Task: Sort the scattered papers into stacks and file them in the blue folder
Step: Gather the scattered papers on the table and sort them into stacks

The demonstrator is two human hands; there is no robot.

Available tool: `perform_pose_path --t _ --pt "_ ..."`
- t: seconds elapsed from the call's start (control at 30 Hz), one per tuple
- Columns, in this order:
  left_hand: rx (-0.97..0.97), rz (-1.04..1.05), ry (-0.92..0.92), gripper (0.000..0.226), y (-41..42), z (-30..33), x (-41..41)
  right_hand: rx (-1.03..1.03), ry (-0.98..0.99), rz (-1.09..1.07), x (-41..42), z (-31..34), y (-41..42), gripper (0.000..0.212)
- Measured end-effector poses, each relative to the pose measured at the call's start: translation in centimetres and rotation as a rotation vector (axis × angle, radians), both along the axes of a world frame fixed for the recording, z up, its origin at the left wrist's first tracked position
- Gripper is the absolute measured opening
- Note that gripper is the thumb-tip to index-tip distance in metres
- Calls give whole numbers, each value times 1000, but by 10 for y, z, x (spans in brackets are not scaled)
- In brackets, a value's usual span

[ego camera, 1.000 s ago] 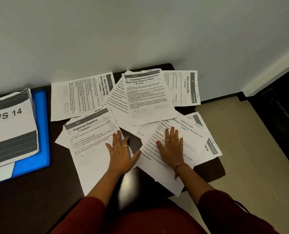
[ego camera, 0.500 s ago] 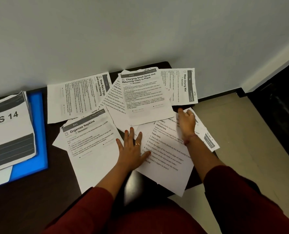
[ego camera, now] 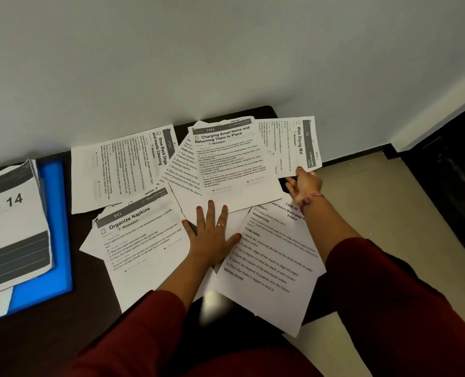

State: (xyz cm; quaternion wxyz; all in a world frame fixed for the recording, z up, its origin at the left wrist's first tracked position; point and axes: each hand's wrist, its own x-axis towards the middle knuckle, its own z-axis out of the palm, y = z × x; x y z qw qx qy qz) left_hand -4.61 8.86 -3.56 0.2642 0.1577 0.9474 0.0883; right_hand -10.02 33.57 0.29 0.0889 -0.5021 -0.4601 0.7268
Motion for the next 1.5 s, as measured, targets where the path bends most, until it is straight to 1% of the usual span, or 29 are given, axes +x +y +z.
perform_pose_path --t 0.07,0.2,0.27,0.33,0.5,0.67,0.73,0.83,0.9,1.0,1.1,1.17,1.27,1.37,1.43,1.5 --pt "-26 4 -26 84 0 -2 1 121 -29 27 -4 0 5 11" --pt "-38 15 -48 84 1 -4 1 453 -83 100 -12 5 12 23" --pt "-33 26 -59 83 1 -3 1 621 -116 144 -14 12 13 25" --pt "-28 31 -57 82 1 -3 1 732 -111 176 -16 22 13 26" --pt "-11 39 -64 80 1 0 0 942 -7 177 -17 63 16 27" --pt "52 83 -76 73 2 12 -3 1134 214 135 -14 108 14 29" --pt "109 98 -60 66 1 20 -4 1217 318 131 -10 125 9 27" --pt "281 167 0 55 -2 34 -3 1326 443 216 -1 151 -5 26" --pt "432 237 50 56 -3 45 -7 1404 488 311 5 168 -14 27" --pt "684 355 140 62 -8 71 -15 1463 558 413 16 187 -27 27" --pt "920 492 213 71 -19 102 -27 1429 598 488 28 199 -36 27" --pt "997 561 240 72 -28 121 -35 1353 580 541 34 203 -41 27" --pt "1101 704 174 64 -40 138 -42 1186 541 586 41 201 -47 23" --pt "1112 794 77 48 -57 140 -42 960 504 653 49 195 -51 15" --pt "1099 813 -8 37 -68 133 -42 756 464 679 51 184 -53 17" --pt "1072 819 -118 31 -74 124 -38 589 409 687 51 165 -53 20"
